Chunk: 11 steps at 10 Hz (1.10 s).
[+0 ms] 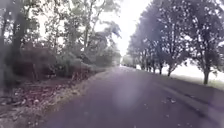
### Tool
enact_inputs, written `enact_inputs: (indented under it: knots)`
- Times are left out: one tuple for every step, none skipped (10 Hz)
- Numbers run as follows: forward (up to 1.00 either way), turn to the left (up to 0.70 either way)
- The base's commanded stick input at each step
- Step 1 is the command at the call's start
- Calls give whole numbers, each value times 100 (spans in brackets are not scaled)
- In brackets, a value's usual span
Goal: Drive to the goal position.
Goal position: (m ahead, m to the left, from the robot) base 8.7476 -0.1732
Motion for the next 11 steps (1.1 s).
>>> enact_inputs:
  knots:
    - [100, -1]
    - [100, -14]
    - [100, -32]
    - [100, -40]
    - [100, -40]
    - [100, -40]
    - [100, -40]
    - [100, -4]
    - [100, 0]
    - [100, 0]
    - [100, 0]
